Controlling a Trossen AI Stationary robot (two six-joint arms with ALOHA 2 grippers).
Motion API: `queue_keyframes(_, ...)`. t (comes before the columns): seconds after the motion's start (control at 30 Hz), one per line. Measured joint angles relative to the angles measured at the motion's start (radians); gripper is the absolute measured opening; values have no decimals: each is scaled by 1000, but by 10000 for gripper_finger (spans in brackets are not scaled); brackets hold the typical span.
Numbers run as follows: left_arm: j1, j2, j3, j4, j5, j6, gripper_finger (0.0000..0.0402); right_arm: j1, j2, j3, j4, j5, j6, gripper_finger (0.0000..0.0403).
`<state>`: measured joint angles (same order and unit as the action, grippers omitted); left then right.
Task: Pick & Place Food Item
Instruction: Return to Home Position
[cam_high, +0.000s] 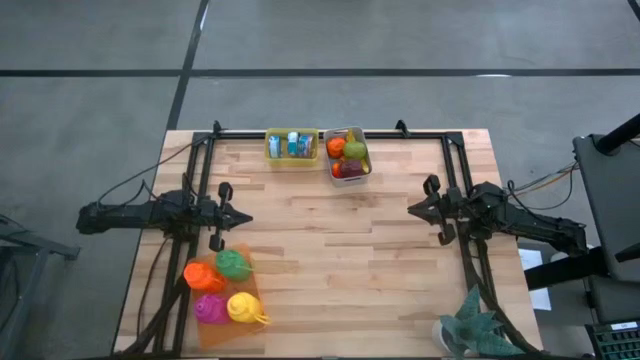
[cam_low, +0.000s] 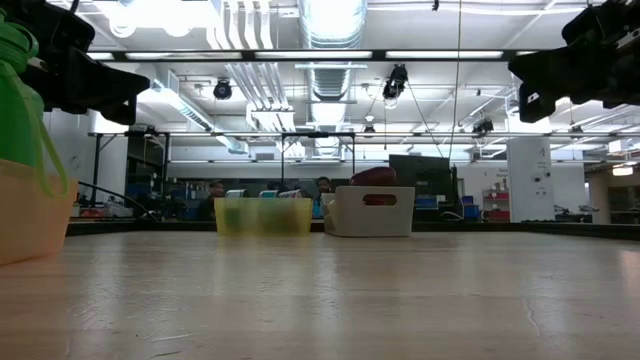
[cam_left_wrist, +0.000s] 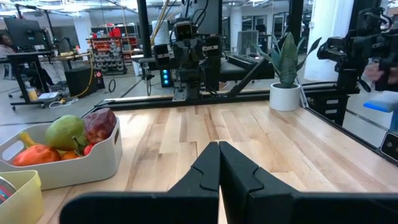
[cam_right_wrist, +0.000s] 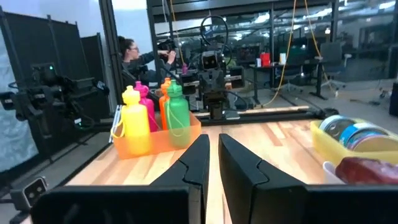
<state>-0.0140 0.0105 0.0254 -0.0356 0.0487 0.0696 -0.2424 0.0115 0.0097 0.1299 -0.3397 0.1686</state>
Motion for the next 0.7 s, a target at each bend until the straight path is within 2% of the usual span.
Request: queue_keyframes(0.7, 0, 0, 0, 0, 0, 0, 2, 0, 36, 0, 0, 0, 5, 33)
